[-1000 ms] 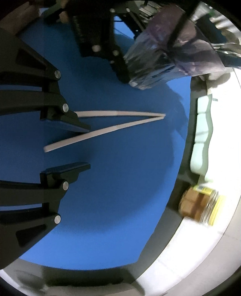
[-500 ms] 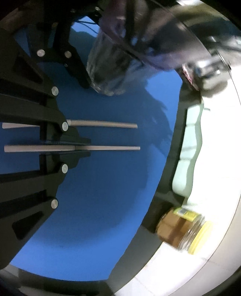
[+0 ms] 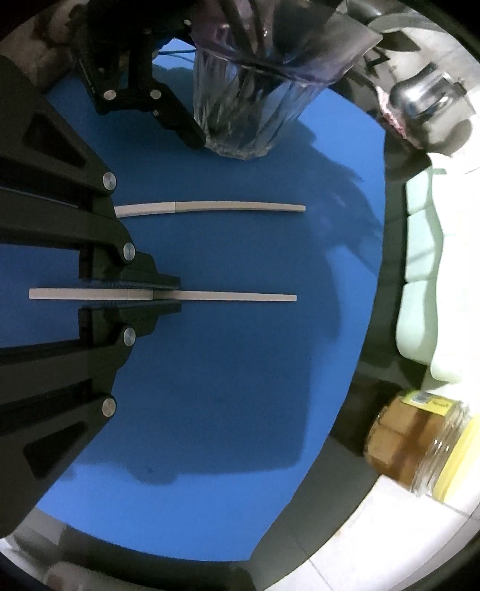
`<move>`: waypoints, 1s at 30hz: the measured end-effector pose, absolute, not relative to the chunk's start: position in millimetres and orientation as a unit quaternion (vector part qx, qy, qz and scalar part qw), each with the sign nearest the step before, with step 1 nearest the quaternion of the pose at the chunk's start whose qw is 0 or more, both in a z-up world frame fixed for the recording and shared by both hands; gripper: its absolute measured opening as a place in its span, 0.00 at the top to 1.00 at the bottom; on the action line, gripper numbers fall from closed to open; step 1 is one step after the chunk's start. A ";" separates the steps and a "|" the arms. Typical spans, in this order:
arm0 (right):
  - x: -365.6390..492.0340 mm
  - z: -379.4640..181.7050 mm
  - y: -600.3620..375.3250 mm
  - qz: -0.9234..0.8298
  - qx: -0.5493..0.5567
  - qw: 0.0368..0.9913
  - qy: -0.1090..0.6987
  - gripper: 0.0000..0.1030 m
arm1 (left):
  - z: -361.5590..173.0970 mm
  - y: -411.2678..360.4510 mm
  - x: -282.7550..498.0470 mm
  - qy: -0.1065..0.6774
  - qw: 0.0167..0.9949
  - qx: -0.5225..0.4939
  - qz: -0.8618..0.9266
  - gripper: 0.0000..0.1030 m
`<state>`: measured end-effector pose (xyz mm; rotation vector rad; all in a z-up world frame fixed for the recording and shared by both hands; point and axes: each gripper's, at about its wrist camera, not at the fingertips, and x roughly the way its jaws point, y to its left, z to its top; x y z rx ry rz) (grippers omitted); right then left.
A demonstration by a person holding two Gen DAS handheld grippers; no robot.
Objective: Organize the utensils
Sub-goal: 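Lift the wooden chopstick upright toward the glass cup with the right tool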
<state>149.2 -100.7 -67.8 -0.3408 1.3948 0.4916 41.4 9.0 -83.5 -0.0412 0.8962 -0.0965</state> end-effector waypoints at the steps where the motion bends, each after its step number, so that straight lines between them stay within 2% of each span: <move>1: 149.8 -67.9 -99.7 0.222 -0.158 0.724 0.634 0.94 | -83.6 9.3 41.3 0.433 0.900 -0.020 -0.047 0.29; 7: 147.8 -66.9 -99.4 0.217 -0.149 0.734 0.626 0.94 | -83.6 9.4 41.3 0.433 0.900 -0.020 -0.047 0.29; 12: 142.6 -65.4 -127.8 0.206 -0.051 0.758 0.616 0.94 | -83.6 9.1 41.3 0.433 0.900 -0.020 -0.047 0.29; 22: 102.5 -31.7 -182.5 0.212 0.094 0.811 0.537 0.94 | -82.8 8.2 41.7 0.434 0.899 -0.024 -0.049 0.29; 30: 78.1 -10.7 -192.5 0.214 0.116 0.847 0.473 0.94 | -84.7 8.9 42.6 0.434 0.900 -0.023 -0.048 0.29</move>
